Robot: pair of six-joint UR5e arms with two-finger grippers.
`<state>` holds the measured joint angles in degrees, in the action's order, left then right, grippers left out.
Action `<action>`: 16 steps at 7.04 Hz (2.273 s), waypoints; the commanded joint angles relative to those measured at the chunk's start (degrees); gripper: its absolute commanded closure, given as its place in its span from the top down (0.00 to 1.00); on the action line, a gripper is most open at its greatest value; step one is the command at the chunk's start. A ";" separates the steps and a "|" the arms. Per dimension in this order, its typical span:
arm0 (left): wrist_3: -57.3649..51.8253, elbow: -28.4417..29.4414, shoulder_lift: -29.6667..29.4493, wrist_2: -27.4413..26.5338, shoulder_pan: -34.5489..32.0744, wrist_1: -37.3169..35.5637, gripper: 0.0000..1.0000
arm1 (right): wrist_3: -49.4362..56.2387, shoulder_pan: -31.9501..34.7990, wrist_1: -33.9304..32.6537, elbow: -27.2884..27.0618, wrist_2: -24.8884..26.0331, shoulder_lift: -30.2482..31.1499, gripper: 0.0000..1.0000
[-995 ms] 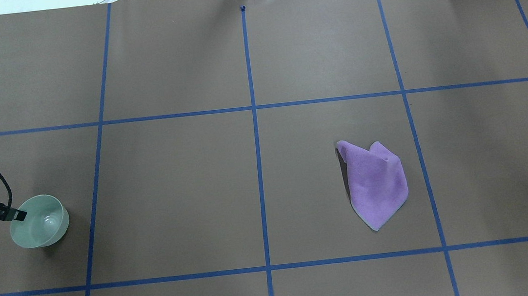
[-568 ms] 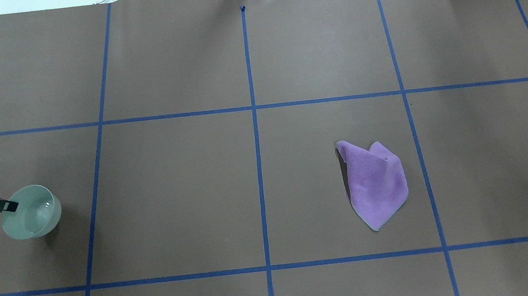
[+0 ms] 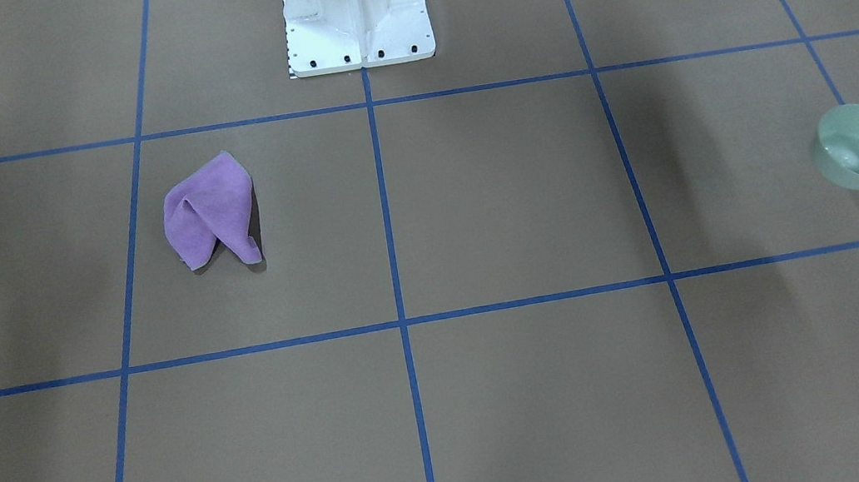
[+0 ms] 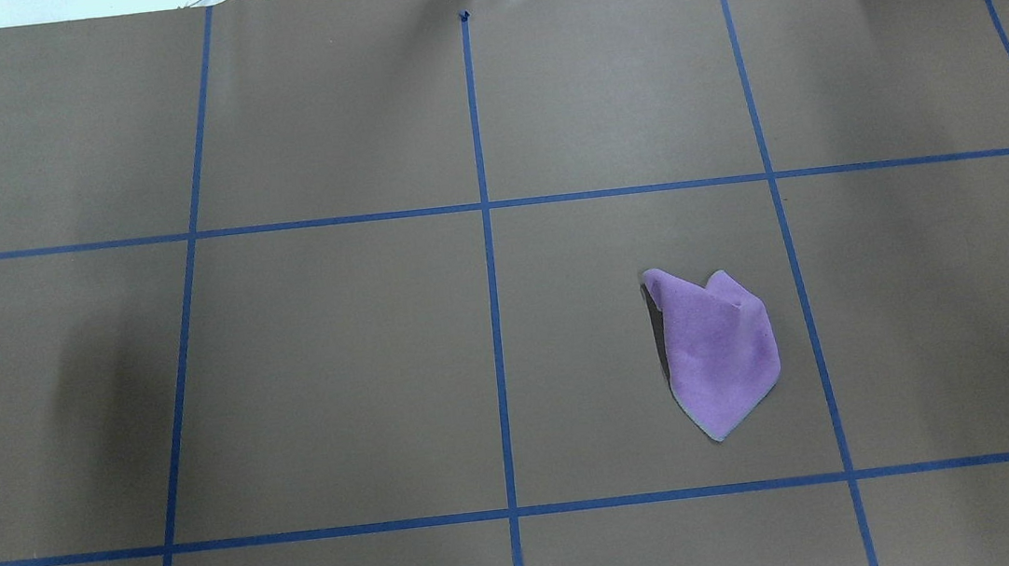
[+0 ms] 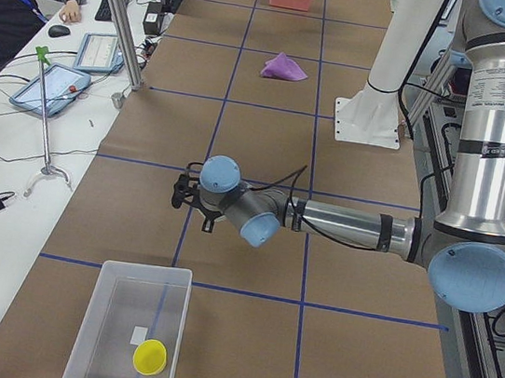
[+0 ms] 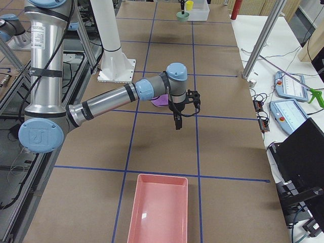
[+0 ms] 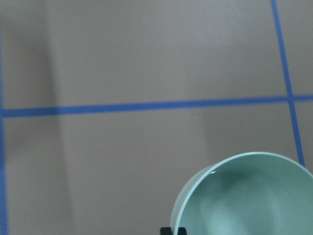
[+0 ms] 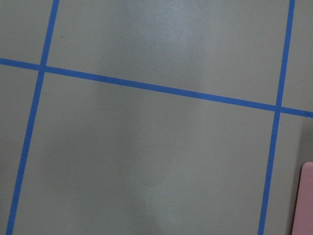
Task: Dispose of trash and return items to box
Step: 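Carry the green bowl with the left gripper into the clear bin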
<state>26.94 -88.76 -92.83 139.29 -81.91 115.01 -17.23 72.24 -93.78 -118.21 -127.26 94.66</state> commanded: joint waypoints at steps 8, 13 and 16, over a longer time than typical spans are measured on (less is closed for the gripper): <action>-9.98 56.77 -25.03 -12.73 -5.54 18.85 0.00 | -0.17 -0.09 0.00 -0.09 0.08 -0.53 1.00; -16.48 55.37 -23.18 -2.77 -8.40 22.99 0.99 | -0.17 -0.09 0.00 -0.09 0.08 -1.06 1.00; -16.92 38.39 -21.62 3.26 -13.26 9.50 0.99 | -4.70 -1.48 0.00 -0.44 0.25 -3.15 1.00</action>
<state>10.28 -42.38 -115.42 141.07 -93.18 130.72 -18.73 71.71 -93.78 -118.55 -127.19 92.67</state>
